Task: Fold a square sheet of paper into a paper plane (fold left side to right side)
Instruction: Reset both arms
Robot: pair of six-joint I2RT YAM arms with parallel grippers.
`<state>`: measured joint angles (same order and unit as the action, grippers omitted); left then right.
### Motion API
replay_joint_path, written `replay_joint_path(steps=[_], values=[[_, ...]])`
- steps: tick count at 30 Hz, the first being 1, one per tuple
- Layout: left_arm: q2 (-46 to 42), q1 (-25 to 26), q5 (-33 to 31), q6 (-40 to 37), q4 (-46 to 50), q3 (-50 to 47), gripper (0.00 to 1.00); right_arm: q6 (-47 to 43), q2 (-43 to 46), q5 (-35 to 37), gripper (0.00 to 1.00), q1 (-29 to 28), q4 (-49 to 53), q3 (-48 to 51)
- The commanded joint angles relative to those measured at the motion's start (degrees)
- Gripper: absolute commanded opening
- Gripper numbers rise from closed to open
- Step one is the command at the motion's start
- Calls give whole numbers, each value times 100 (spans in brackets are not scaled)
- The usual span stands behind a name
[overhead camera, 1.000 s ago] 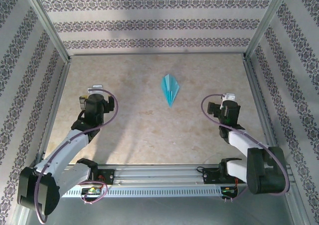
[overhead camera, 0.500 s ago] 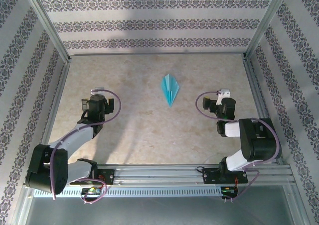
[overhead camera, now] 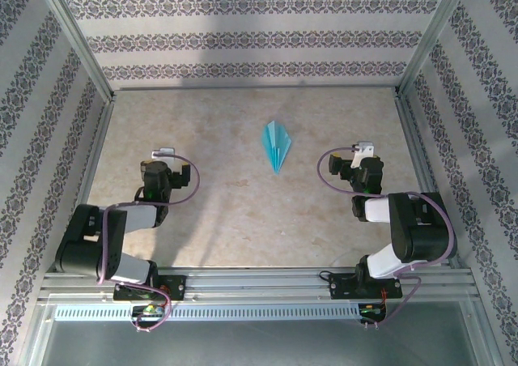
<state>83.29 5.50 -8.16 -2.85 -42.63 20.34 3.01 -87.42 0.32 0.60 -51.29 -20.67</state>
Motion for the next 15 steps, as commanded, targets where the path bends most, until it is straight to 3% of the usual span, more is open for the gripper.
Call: replay_joint_path(steps=[1, 5, 10, 15], values=[[390, -175, 631, -97, -1456, -132, 100, -32, 5, -80, 98, -18, -224, -104], [895, -360, 942, 12, -2330, -316, 100, -46, 5, -69, 98, -33, -230, -104], [758, -507, 629, 333, -1051, 214, 100, -45, 5, -51, 98, -33, -231, -104], [763, -541, 676, 349, -1118, 192, 100, -54, 12, -51, 98, -42, -233, -89]])
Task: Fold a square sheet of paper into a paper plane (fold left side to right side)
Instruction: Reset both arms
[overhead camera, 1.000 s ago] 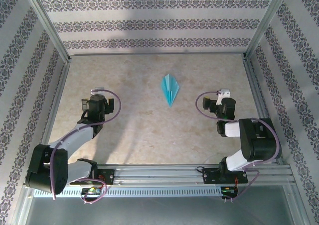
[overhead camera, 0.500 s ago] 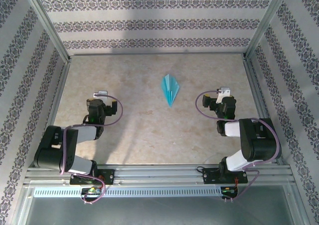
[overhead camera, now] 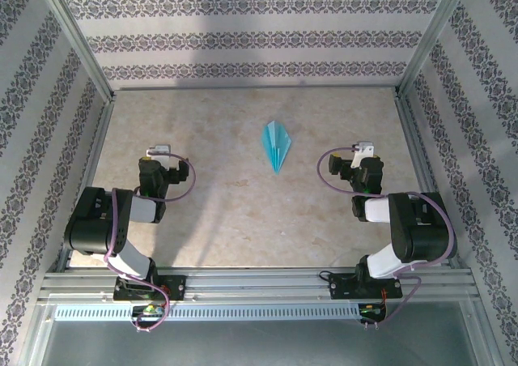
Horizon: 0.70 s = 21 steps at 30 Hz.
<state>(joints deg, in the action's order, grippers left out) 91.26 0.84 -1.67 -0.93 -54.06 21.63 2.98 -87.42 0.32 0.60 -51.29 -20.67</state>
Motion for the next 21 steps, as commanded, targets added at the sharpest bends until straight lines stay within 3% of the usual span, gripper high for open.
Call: replay_joint_path(steps=[1, 21], values=[[12, -75, 27, 130, -127, 28, 100, -60, 14, -50, 98, -50, -232, -95], [-8, -75, 9, 130, -76, 32, 100, -67, 14, -32, 98, -60, -228, -96]])
